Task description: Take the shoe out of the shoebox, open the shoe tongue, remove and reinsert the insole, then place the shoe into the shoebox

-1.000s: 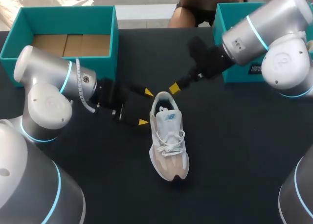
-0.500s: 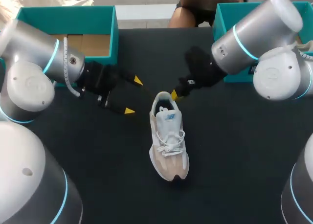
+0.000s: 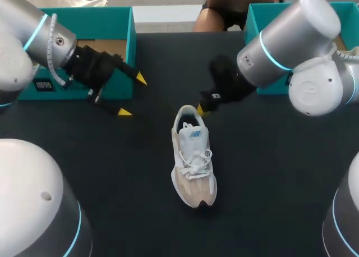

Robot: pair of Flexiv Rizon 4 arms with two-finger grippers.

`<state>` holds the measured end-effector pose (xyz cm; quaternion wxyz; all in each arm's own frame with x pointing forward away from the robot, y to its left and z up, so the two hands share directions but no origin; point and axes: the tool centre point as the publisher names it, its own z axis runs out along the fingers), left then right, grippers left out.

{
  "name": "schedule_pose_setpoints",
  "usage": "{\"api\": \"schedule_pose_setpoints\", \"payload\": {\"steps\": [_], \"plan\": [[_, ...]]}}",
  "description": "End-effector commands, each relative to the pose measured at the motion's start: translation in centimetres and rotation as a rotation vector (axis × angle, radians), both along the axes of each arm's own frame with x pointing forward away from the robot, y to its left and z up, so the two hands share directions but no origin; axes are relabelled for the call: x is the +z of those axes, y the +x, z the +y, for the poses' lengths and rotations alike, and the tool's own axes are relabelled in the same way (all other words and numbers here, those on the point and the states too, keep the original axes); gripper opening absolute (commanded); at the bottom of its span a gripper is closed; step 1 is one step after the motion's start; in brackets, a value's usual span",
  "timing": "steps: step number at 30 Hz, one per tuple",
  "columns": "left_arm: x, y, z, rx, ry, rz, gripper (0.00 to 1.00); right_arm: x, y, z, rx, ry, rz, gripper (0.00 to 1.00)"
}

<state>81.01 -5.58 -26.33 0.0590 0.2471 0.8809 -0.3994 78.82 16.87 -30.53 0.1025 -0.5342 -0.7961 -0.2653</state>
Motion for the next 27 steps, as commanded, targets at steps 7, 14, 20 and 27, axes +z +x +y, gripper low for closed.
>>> {"api": "schedule_pose_setpoints", "payload": {"steps": [7, 14, 20, 27], "plan": [[0.5, -0.4, 0.7, 0.002, -0.001, -0.003, 1.00, -0.5, 0.5, 2.0, -0.188, -0.258, -0.015, 0.00], [0.5, -0.4, 0.7, 0.002, -0.001, -0.003, 1.00, -1.7, -0.2, 3.7, -0.296, -0.320, -0.026, 0.00], [0.5, -0.4, 0.7, 0.002, -0.001, -0.003, 1.00, -3.1, -0.8, 3.7, -0.312, -0.320, 0.010, 0.00], [0.5, -0.4, 0.7, 0.002, -0.001, -0.003, 1.00, -4.3, -1.4, 3.3, -0.318, -0.329, 0.036, 0.00]]}}
